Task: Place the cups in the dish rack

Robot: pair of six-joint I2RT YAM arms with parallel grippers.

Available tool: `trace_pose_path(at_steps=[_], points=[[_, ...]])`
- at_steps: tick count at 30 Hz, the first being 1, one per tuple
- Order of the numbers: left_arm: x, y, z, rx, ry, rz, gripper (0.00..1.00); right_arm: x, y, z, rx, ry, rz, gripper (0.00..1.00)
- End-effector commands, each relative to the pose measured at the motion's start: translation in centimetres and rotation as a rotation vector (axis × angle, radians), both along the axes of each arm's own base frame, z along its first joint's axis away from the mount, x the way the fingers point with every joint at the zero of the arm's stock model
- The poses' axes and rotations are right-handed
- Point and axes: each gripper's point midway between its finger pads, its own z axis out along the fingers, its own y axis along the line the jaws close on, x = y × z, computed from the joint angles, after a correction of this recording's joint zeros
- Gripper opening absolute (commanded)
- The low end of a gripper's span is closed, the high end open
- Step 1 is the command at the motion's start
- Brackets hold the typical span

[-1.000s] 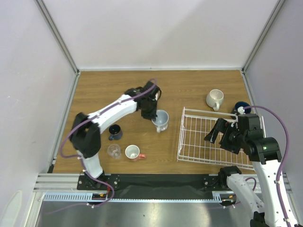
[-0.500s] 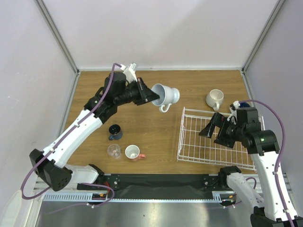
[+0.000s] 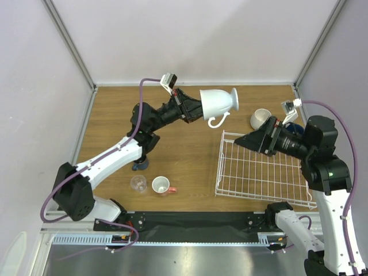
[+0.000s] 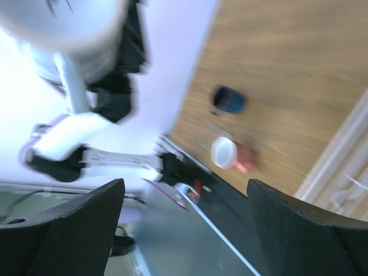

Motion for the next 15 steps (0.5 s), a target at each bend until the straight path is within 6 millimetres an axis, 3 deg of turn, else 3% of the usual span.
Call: trace_pose_path(at_steps=[1,7,15], points=[[-6.2,2.1,9.6,-0.328,-0.234,-0.153,0.0,-0.8,1.6,7.0,0.167,-0.171,0.12,0.94],[-6.4,0.9,10.8,-0.328,-0.283,-0.144,0.0,-0.6,1.8,11.5,0.289,-0.233,0.11,0.86],[-5.0,0.1,10.2,-0.252,-0.286,-0.048,0.0,0.1,2.1,13.0,0.343,-0.242,0.095,0.77]])
